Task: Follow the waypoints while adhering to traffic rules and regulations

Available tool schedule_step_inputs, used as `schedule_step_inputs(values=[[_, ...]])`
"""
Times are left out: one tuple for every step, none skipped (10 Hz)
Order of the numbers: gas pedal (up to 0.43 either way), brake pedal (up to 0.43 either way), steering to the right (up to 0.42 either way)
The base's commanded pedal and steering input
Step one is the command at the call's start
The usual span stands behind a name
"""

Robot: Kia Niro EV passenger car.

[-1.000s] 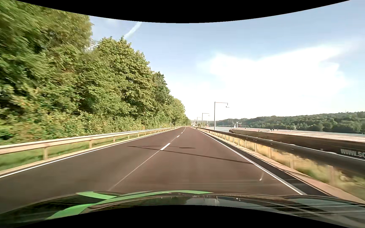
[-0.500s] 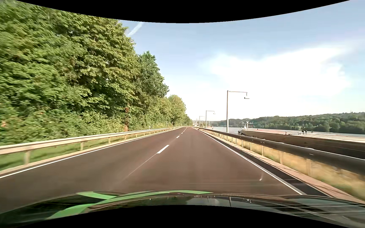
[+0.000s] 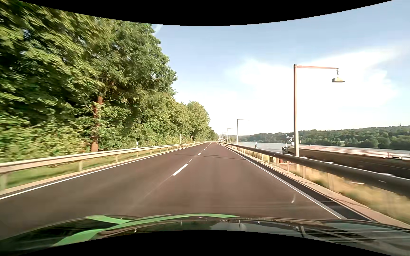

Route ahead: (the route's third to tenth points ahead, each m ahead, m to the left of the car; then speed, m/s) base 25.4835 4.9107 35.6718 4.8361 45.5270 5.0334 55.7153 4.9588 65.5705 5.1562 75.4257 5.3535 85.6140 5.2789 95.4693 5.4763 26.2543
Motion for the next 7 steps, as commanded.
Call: schedule_step_inputs(values=[[0.22, 0.0, -0.002], [0.209, 0.0, -0.002], [0.197, 0.0, -0.002], [0.197, 0.0, -0.003], [0.189, 0.0, -0.003], [0.189, 0.0, -0.003], [0.189, 0.0, -0.003]])
